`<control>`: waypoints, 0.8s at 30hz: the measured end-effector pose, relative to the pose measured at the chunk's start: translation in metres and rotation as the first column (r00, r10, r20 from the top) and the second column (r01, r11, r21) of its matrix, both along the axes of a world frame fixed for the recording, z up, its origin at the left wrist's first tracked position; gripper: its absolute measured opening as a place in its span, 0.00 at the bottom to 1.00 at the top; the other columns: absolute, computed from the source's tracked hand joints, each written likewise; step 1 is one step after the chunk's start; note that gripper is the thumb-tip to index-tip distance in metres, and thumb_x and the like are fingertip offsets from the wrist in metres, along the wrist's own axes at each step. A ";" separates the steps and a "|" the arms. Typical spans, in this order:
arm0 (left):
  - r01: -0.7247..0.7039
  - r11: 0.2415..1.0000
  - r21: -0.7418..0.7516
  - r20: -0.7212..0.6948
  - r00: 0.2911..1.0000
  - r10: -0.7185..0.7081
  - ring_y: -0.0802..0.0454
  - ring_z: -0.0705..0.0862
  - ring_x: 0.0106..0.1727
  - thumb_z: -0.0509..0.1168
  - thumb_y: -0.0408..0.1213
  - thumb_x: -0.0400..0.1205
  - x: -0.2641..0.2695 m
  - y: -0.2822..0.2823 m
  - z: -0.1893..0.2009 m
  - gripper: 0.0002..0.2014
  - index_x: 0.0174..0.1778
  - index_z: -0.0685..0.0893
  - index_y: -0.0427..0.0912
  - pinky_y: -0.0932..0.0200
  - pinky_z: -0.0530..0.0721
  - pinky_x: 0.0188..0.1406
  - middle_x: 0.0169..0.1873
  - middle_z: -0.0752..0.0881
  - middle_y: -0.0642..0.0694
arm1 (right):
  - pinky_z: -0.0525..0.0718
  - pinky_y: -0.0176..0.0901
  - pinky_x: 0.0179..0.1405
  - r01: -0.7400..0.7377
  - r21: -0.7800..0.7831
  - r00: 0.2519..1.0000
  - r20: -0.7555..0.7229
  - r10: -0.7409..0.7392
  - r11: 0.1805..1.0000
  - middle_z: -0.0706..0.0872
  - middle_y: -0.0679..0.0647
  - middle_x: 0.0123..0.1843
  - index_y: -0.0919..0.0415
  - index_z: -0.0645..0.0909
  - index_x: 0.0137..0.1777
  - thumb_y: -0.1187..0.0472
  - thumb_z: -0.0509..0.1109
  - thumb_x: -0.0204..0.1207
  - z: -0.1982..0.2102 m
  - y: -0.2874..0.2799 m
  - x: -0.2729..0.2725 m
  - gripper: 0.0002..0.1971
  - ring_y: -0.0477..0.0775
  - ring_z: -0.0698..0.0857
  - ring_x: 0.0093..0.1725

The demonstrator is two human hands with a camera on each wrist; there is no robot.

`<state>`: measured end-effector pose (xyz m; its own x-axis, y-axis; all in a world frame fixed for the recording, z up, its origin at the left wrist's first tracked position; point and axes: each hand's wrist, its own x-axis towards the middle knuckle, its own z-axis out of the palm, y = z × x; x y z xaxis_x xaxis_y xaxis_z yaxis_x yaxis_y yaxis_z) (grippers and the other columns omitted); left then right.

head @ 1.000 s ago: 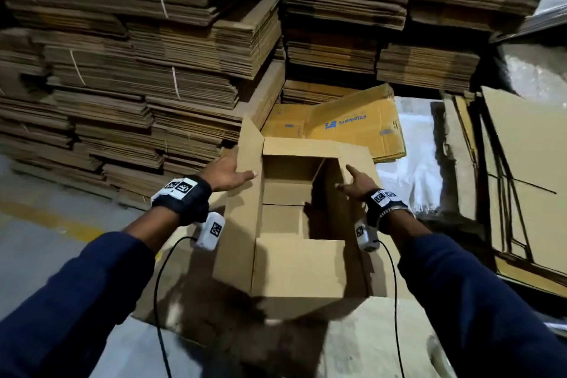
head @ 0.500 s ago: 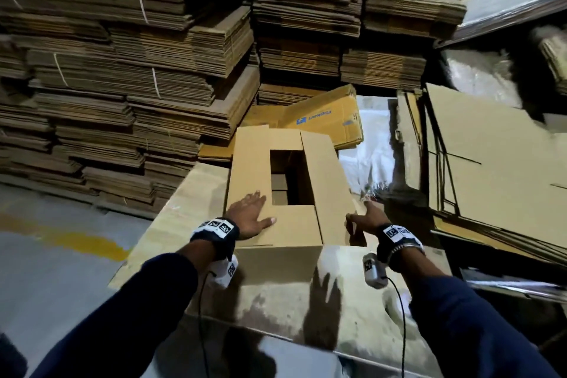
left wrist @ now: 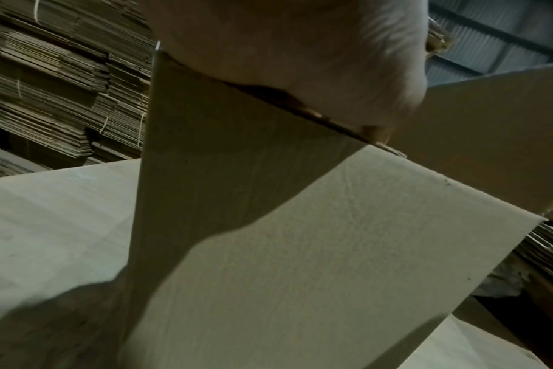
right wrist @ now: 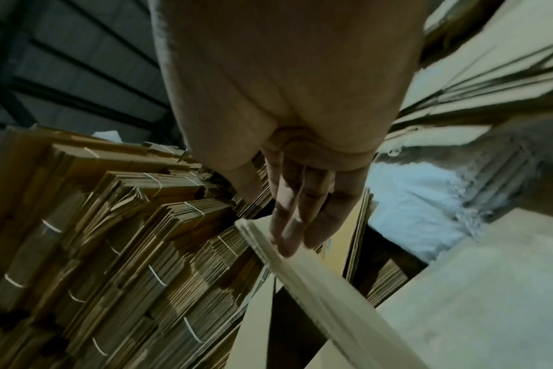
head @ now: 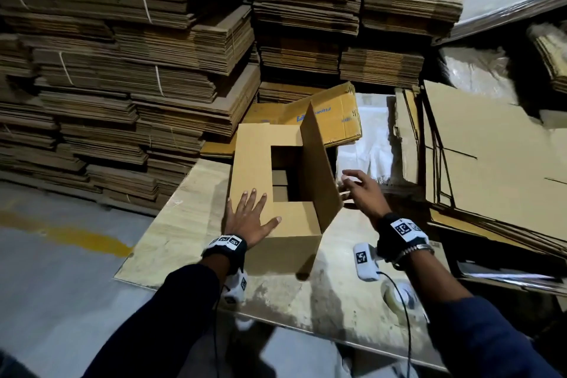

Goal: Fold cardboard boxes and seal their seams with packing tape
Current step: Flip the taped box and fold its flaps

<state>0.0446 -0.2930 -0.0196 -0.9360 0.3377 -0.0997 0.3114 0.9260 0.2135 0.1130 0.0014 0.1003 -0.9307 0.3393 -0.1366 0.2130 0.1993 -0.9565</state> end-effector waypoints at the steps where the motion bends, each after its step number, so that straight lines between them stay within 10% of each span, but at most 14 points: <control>1: 0.000 1.000 0.001 -0.001 1.000 0.000 0.49 0.37 0.93 0.37 0.81 0.79 0.000 0.000 0.000 0.48 0.93 0.43 0.60 0.30 0.35 0.88 0.92 0.38 0.52 | 0.89 0.55 0.48 -0.029 -0.001 1.000 0.009 0.029 1.000 0.90 0.61 0.50 0.53 0.82 0.67 0.59 0.68 0.88 -0.001 -0.009 -0.002 0.10 0.54 0.87 0.42; 10: -0.058 0.992 0.109 -0.004 0.998 0.059 0.47 0.35 0.92 0.45 0.78 0.82 -0.003 -0.009 -0.005 0.39 0.90 0.51 0.71 0.31 0.33 0.87 0.92 0.36 0.52 | 0.86 0.49 0.58 -0.123 0.191 0.970 0.231 0.077 0.974 0.84 0.50 0.64 0.50 0.73 0.79 0.35 0.81 0.71 -0.060 -0.063 -0.021 0.40 0.59 0.87 0.63; 15: -0.187 0.925 0.330 0.019 0.981 0.192 0.46 0.43 0.93 0.59 0.64 0.87 -0.006 -0.010 -0.007 0.25 0.83 0.70 0.75 0.28 0.63 0.85 0.93 0.42 0.49 | 0.89 0.56 0.63 -0.107 0.145 0.934 0.354 0.050 0.984 0.86 0.53 0.71 0.48 0.65 0.82 0.23 0.81 0.56 -0.090 -0.073 -0.017 0.57 0.58 0.88 0.62; 24: -0.587 0.712 0.385 0.438 0.795 0.419 0.32 0.70 0.85 0.81 0.76 0.55 -0.033 -0.018 -0.006 0.81 0.92 0.35 0.51 0.38 0.75 0.80 0.90 0.60 0.35 | 0.89 0.67 0.61 0.051 -0.008 0.897 0.440 -0.042 0.999 0.87 0.53 0.67 0.49 0.74 0.76 0.22 0.84 0.49 -0.109 -0.078 -0.011 0.56 0.62 0.86 0.61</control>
